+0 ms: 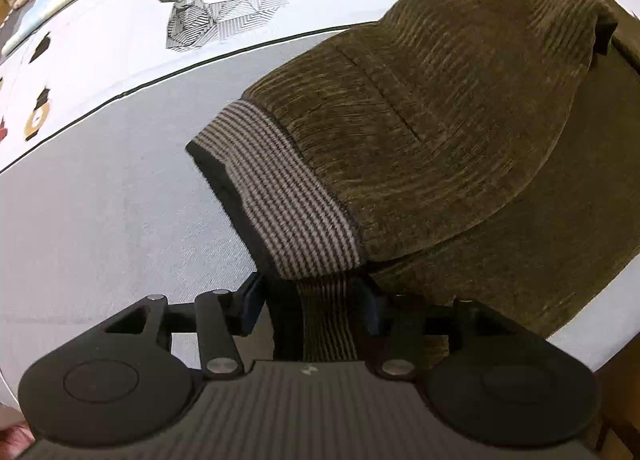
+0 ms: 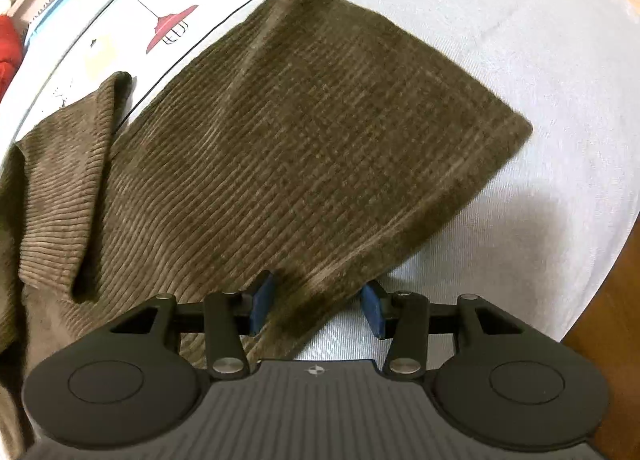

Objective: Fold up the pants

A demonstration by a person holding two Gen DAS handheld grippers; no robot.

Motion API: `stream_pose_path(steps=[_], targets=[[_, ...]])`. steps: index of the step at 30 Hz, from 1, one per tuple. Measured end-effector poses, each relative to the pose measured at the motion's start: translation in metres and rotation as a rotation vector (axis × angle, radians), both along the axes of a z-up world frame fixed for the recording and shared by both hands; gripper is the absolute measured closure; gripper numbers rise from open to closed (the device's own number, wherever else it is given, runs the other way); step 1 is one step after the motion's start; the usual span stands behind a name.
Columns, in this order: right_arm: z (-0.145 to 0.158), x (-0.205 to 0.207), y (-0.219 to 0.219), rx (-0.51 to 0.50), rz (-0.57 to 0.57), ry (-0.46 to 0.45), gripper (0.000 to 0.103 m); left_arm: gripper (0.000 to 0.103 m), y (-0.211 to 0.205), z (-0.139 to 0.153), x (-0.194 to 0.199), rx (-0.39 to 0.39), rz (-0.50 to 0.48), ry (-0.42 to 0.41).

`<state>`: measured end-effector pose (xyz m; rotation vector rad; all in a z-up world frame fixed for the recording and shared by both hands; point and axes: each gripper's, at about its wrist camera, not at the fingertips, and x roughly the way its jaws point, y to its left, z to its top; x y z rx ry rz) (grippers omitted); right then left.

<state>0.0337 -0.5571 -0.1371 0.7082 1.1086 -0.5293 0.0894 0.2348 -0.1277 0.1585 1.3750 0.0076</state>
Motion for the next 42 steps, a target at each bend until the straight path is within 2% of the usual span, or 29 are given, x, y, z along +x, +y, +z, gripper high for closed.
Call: stream_pose_path(steps=[1, 2, 3, 5, 6, 20, 24, 28, 33, 42], targets=[[0.001, 0.002, 0.002, -0.020, 0.001, 0.005, 0.056, 0.050, 0.000, -0.002, 0.002, -0.001, -0.004, 0.001], [0.004, 0.001, 0.000, -0.038, -0.002, 0.010, 0.067, 0.052, 0.000, -0.003, 0.003, -0.005, -0.008, 0.003], [0.004, 0.001, -0.001, -0.056, -0.012, 0.019, 0.073, 0.056, -0.002, -0.003, 0.004, -0.008, -0.014, 0.003], [0.004, 0.000, -0.004, -0.063, -0.034, 0.015, 0.082, 0.057, -0.004, -0.004, 0.004, -0.001, -0.025, 0.001], [0.003, 0.001, -0.003, -0.066, -0.042, 0.010, 0.084, 0.058, -0.005, -0.004, 0.004, 0.001, -0.031, 0.000], [0.006, -0.002, 0.002, -0.096, -0.011, 0.011, 0.083, 0.055, -0.004, 0.000, -0.003, -0.006, -0.036, -0.012], [-0.001, 0.001, 0.005, -0.097, 0.017, 0.047, 0.074, 0.055, -0.002, -0.002, -0.003, -0.015, -0.029, -0.008], [-0.004, 0.003, 0.006, -0.103, 0.024, 0.054, 0.073, 0.054, -0.002, -0.003, 0.000, -0.010, -0.032, -0.005], [-0.004, 0.002, 0.006, -0.110, 0.017, 0.047, 0.074, 0.056, -0.005, -0.004, 0.001, -0.002, -0.041, -0.005], [-0.001, -0.002, 0.006, -0.118, 0.016, 0.036, 0.084, 0.060, -0.006, -0.001, -0.003, -0.001, -0.051, -0.013]])
